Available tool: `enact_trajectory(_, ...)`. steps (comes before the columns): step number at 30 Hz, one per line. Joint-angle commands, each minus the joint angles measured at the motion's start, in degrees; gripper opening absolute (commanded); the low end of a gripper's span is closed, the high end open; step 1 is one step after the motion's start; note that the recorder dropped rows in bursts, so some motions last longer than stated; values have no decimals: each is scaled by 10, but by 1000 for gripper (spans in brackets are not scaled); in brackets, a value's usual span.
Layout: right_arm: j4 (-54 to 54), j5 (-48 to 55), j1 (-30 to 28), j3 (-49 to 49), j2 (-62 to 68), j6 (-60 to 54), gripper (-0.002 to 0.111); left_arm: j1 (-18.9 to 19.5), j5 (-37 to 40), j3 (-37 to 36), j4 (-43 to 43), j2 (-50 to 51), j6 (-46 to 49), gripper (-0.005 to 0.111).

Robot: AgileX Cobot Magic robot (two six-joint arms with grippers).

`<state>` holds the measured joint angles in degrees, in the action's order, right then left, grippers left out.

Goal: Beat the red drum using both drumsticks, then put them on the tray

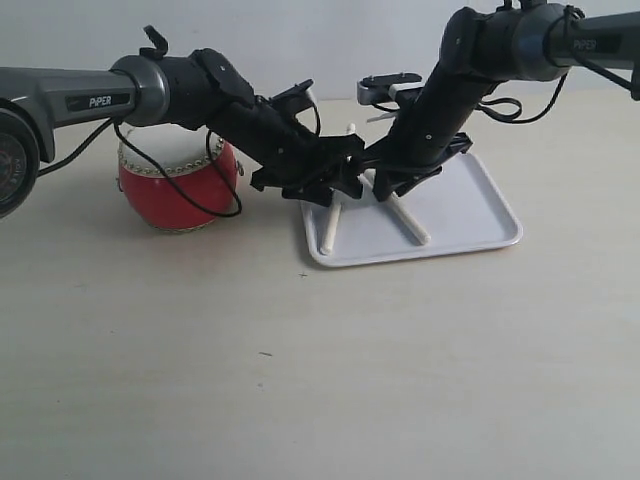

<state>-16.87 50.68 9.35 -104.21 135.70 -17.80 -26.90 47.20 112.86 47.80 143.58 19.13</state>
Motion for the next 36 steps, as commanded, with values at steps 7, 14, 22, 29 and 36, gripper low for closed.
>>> enact_trajectory(7, -6, 2, 0, -2, -95, -5, 34, 3, 54, 68, 7, -21, 2, 49)
enact_trajectory(14, -53, 6, 0, -2, -167, -4, 33, 3, 149, 106, 7, -66, 2, 49)
enact_trajectory(22, -217, 28, 0, -2, -278, -114, 22, 2, 208, 118, 5, -177, 20, 24)
enact_trajectory(29, -233, 36, 0, -2, -376, -126, 0, -22, 217, 118, -19, -300, 37, 0)
enact_trajectory(36, -245, 62, 0, -2, -475, -126, 0, -81, 214, 118, -99, -424, 29, 0)
